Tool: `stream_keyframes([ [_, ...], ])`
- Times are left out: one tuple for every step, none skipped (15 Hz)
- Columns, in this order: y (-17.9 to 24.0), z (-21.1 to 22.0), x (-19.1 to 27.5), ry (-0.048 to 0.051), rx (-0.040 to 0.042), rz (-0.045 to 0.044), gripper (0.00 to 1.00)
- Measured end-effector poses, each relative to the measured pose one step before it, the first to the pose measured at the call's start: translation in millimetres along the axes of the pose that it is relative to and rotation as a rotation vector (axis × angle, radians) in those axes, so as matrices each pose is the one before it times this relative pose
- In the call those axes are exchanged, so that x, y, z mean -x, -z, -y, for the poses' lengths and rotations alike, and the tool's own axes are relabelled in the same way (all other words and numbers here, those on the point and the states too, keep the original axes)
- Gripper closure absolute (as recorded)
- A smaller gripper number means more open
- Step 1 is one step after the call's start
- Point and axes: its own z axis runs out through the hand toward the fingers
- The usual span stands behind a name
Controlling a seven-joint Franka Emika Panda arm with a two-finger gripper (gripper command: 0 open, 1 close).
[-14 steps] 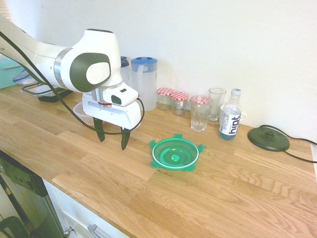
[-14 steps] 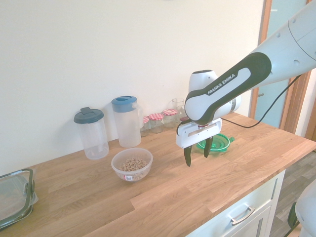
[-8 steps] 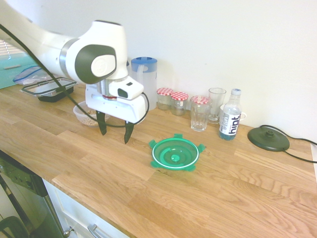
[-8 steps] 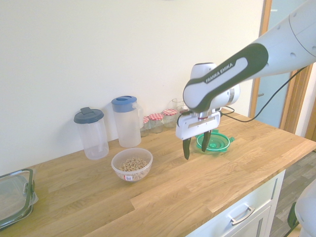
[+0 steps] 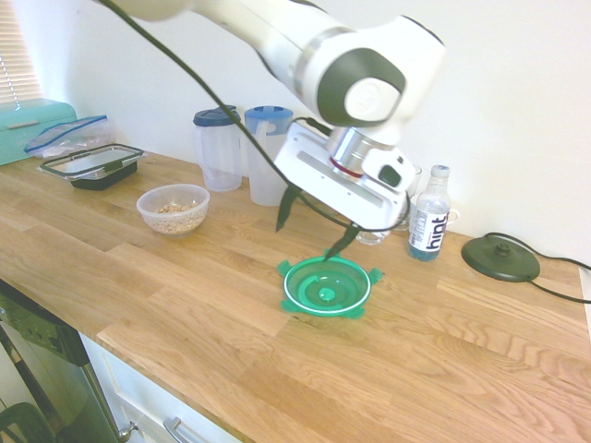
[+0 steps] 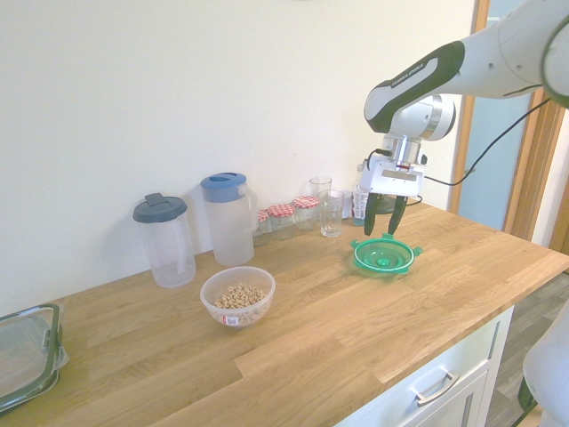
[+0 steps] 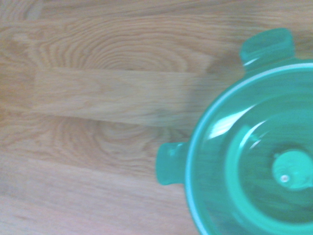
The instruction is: Cover the lid of food container
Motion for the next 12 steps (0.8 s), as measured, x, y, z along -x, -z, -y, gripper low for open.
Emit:
stream_keyframes([
  [-2.17,-17.34,-25.15,-0.03142,-0.01465,0.02368,0.00],
  [-1.19,-17.02,-23.49,-0.03056,-0.01436,0.01833,0.00],
  [-0.64,-14.21,-20.53,-0.02576,-0.01712,0.01628,0.00],
  [-1.04,-10.40,-17.05,-0.01960,-0.01525,0.01173,0.00],
  [-0.96,-5.17,-13.00,-0.01056,-0.01334,0.00871,0.00],
  [-1.95,-0.35,-9.42,-0.00515,-0.00666,0.00794,0.00],
  [-2.70,3.12,-6.71,0.00022,-0.00501,0.00502,0.00],
  [-3.91,4.84,-4.67,0.00631,-0.01335,0.01076,0.00],
  [-4.41,4.14,-3.64,0.01312,-0.01995,0.01962,0.00],
  [-4.72,1.61,-4.01,0.01146,-0.01753,0.02156,0.00],
  [-4.55,-1.63,-4.36,0.00376,-0.00756,0.01682,0.00],
  [-2.79,-2.59,-4.07,-0.00110,-0.00179,0.01310,0.00],
])
